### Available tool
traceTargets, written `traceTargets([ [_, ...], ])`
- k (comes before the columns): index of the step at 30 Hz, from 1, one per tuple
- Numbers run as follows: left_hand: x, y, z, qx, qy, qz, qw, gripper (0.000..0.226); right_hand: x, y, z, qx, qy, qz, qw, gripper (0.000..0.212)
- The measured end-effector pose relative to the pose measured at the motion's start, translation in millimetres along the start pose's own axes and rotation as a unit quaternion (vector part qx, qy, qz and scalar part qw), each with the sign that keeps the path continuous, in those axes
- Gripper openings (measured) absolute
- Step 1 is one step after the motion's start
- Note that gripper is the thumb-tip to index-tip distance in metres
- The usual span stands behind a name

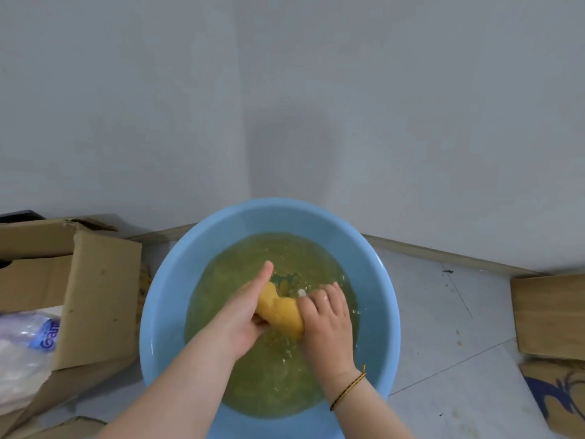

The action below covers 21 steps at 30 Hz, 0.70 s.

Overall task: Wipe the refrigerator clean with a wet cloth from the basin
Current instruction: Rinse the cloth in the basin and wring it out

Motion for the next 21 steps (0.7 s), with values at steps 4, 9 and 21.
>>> traceTargets([
  [4,2.2,7.0,1.7,-0.028,0.046,-0.047,0.997,0.042,3.7,-18.1,0.6,0.025,-0.052,0.071,0.996,0.022],
  [9,-12.1,16.5,5.8,-0.074,0.005,-0.081,0.994,0.021,-37.5,-12.7,-28.6,-0.327,-0.363,0.375,0.788,0.040],
  [21,-37.8,11.7,12.4,0.063,-0.188,0.046,0.979,0.027,-52.4,-12.0,4.7,-0.035,-0.517,0.230,0.824,0.011],
])
Point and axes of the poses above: each hand's wrist, its own z-axis towards the middle knuckle, its own x-axis out of the back of the hand, y = z × x, the point moved 8 cm from there along z, towards the middle knuckle, and after that the axes turned 14 degrees about -z, right-handed, at the moved point
